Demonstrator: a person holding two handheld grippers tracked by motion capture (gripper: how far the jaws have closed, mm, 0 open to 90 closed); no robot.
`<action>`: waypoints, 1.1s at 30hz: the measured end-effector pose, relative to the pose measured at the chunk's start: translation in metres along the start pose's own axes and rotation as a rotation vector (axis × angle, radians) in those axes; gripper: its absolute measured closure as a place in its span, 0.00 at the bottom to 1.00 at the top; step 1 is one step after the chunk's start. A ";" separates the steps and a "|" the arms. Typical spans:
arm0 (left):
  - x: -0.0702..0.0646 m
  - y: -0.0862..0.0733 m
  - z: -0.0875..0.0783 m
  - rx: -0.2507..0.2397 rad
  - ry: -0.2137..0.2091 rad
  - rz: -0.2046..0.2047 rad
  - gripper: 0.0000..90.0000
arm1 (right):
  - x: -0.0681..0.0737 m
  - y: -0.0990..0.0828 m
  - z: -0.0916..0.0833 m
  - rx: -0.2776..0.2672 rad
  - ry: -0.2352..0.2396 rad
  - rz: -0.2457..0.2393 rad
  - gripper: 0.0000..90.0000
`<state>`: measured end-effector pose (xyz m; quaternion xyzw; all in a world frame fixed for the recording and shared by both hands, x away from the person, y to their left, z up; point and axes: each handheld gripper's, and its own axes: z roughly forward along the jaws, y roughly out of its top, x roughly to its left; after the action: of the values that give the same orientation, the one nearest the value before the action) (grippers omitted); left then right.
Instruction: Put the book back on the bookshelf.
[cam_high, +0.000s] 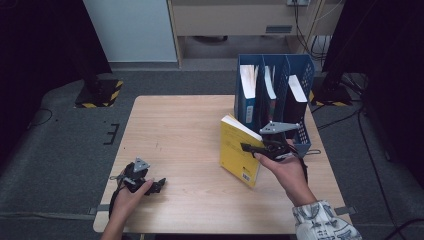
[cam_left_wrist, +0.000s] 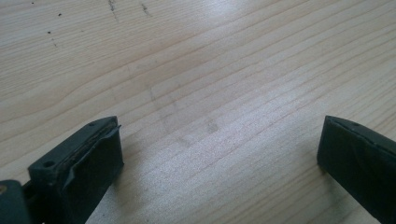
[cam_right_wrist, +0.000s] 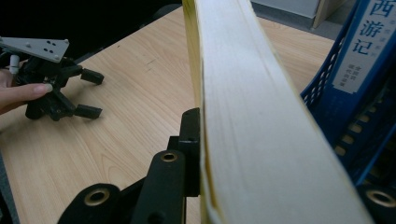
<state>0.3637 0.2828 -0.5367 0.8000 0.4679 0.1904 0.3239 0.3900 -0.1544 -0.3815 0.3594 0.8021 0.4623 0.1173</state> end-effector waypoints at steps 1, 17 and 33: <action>0.000 0.000 0.000 0.000 0.000 0.001 0.00 | -0.001 -0.001 -0.001 -0.003 -0.001 0.003 0.84; 0.000 0.000 0.000 0.007 0.000 0.007 0.00 | -0.016 -0.016 -0.025 0.004 -0.046 0.035 0.84; 0.000 0.000 0.000 0.005 0.000 0.003 0.00 | -0.023 -0.014 -0.044 -0.001 -0.060 0.045 0.84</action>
<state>0.3636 0.2827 -0.5365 0.8015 0.4670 0.1898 0.3215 0.3773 -0.2035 -0.3725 0.3910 0.7897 0.4542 0.1308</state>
